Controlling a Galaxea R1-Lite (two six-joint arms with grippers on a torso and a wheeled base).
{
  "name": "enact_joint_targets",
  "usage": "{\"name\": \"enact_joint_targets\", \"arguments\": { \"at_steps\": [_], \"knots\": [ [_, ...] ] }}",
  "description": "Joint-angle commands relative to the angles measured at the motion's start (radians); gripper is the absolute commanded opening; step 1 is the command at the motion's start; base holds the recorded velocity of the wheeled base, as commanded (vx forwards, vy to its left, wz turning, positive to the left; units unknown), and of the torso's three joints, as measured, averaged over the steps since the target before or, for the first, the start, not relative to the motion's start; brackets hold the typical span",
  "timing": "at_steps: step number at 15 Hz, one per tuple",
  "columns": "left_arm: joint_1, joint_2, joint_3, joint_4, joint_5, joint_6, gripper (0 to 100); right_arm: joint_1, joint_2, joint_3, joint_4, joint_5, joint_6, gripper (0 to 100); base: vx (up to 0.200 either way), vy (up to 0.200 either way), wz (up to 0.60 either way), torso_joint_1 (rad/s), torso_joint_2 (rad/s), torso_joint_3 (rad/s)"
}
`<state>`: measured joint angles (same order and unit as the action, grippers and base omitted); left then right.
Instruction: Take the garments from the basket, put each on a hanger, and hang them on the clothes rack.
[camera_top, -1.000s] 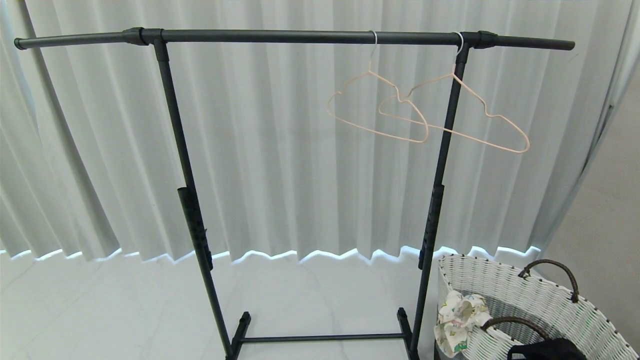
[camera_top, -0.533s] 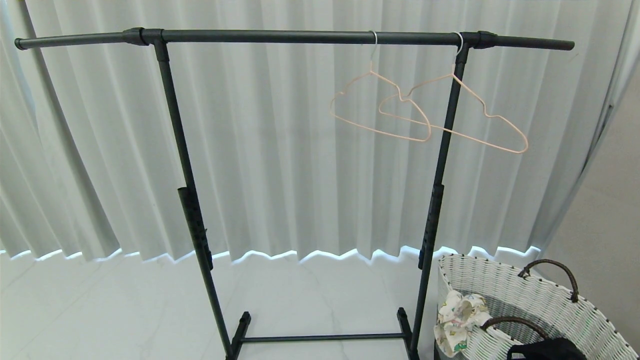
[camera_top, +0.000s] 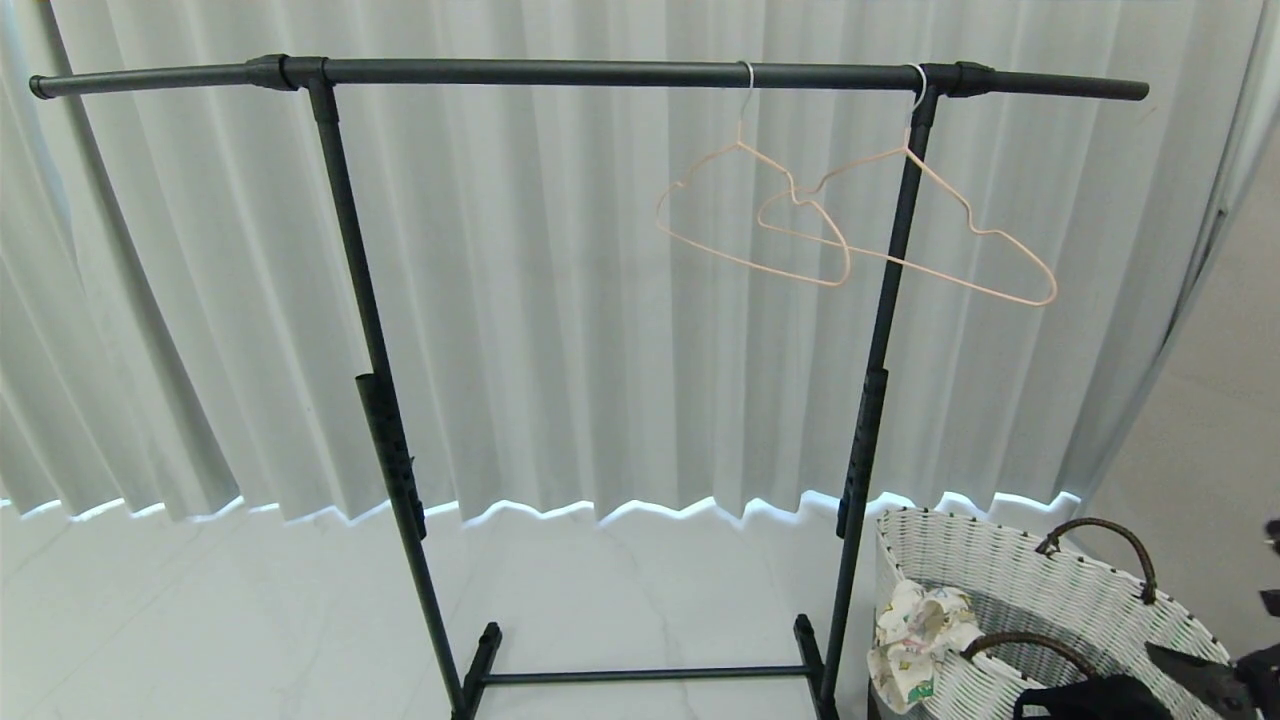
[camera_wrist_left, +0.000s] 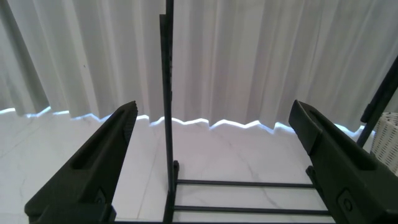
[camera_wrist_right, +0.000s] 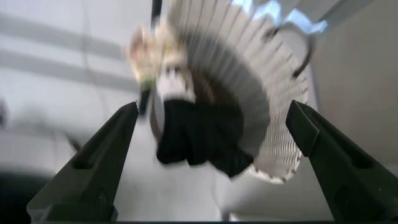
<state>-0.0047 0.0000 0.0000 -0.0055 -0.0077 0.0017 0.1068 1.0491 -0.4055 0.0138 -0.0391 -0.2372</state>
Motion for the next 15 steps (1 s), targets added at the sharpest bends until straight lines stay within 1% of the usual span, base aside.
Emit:
{"name": "enact_joint_targets", "arguments": {
  "at_steps": [1, 2, 4, 7, 8, 10, 12, 14, 15],
  "knots": [
    [0.000, 0.000, 0.000, -0.001, 0.000, 0.000, 100, 0.008, 0.370, 0.007, -0.003, -0.044, -0.102, 100, 0.000, 0.000, 0.00, 0.000, 0.00, 0.000],
    [0.000, 0.000, 0.000, -0.001, 0.000, 0.000, 100, 0.010, 0.433, 0.007, -0.008, -0.085, -0.111, 100, 0.000, 0.000, 0.00, 0.000, 0.00, 0.000],
    [0.000, 0.000, 0.000, -0.001, 0.000, 0.000, 100, 0.008, 0.523, 0.016, -0.060, -0.099, -0.113, 100, 0.000, 0.000, 0.00, 0.000, 0.00, 0.000],
    [0.000, 0.000, 0.000, -0.001, 0.000, 0.000, 100, -0.012, 0.677, 0.096, -0.249, -0.104, -0.113, 100, 0.000, 0.000, 0.00, 0.000, 0.00, 0.000],
    [0.000, 0.000, 0.000, -0.001, 0.000, 0.000, 100, -0.024, 0.720, 0.113, -0.318, -0.119, -0.113, 100, 0.000, 0.000, 0.00, 0.000, 0.00, 0.000],
    [0.000, 0.000, 0.000, -0.001, 0.000, 0.000, 100, -0.055, 0.798, 0.117, -0.417, -0.159, -0.113, 100, 0.000, 0.000, 0.00, 0.000, 0.00, 0.000],
    [0.000, 0.000, 0.000, -0.001, 0.000, 0.000, 100, -0.091, 0.842, 0.111, -0.480, -0.163, -0.119, 100, 0.000, 0.000, 0.00, 0.000, 0.00, 0.000],
    [0.000, 0.000, 0.000, 0.001, 0.000, 0.000, 100, -0.125, 0.868, 0.111, -0.532, -0.173, -0.142, 100, 0.000, 0.000, 0.00, 0.000, 0.00, 0.000],
    [0.000, 0.000, 0.000, -0.001, 0.000, 0.000, 100, -0.142, 0.874, 0.111, -0.542, -0.174, -0.154, 100, 0.000, 0.000, 0.00, 0.000, 0.00, 0.000]
  ]
}}
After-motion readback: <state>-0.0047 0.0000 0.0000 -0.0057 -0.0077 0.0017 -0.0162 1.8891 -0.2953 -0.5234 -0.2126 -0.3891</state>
